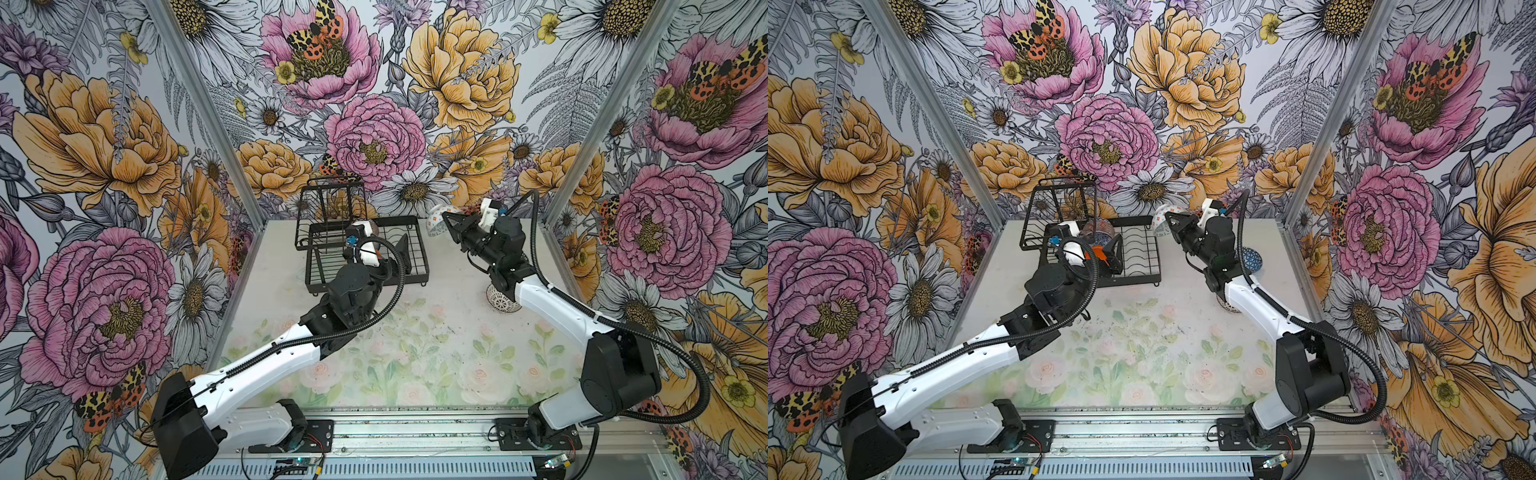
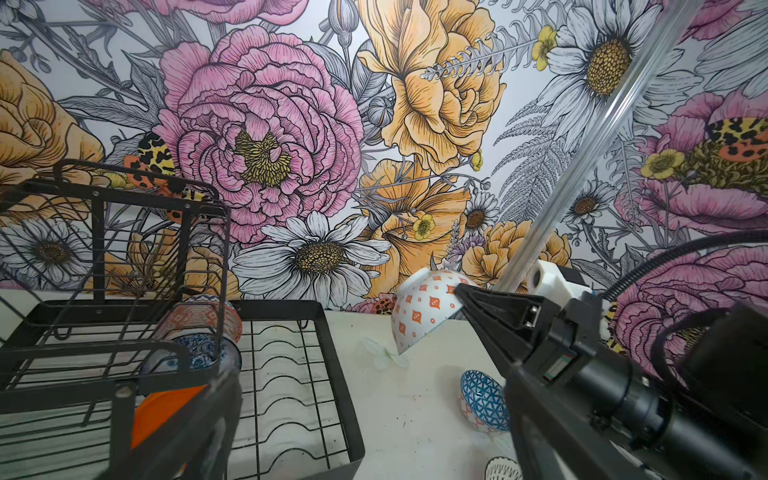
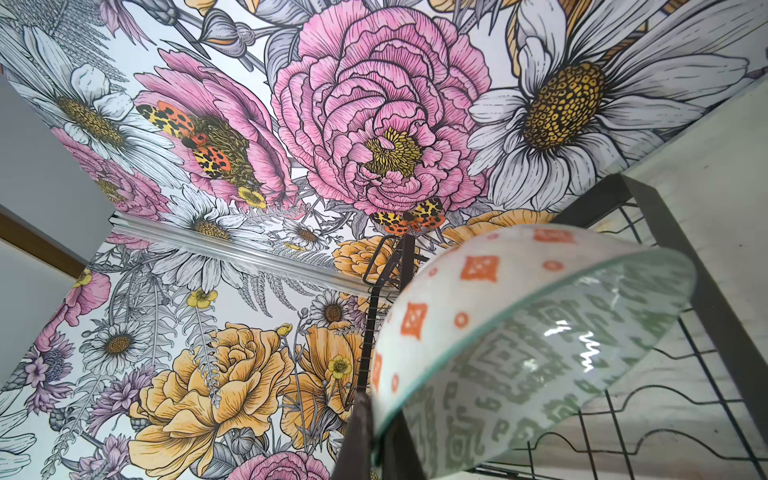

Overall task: Load bowls into a dish rack
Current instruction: Place the bowl in the dish rack.

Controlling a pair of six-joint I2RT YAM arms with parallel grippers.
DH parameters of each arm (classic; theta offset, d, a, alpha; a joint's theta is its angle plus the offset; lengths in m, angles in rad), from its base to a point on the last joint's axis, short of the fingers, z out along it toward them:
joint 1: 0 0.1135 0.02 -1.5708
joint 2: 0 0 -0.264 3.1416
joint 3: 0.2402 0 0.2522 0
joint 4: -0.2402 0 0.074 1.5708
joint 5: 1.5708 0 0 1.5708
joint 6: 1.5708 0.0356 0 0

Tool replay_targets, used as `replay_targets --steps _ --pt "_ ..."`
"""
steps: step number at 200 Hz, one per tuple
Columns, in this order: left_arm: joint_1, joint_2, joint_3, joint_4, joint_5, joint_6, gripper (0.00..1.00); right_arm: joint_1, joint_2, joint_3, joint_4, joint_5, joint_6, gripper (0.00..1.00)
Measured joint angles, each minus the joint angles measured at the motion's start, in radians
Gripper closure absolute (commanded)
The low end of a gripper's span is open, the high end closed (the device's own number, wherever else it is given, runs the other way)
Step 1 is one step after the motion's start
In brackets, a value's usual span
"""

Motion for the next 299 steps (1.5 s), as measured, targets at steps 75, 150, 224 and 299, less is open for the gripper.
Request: replay_targets --steps 75,150,224,299 --pt "0.171 -0.036 0.097 -0.196 0.201 -0.073 0.01 0.087 0.15 -0.003 0.249 0.064 -0.029 1.0" --pt "0.246 0.074 0.143 -0.199 0.327 -0.094 0.01 0.098 0.443 0.163 0.403 0.087 0.01 1.0" --pt "0.32 0.142 0.178 -0.196 0.416 -0.132 0.01 0.1 0.637 0.391 0.435 0.124 0.067 1.0" --pt "0.409 0.211 0.229 -0.189 0.534 -0.204 0.01 0.124 0.797 0.533 0.395 0.184 0.109 1.0"
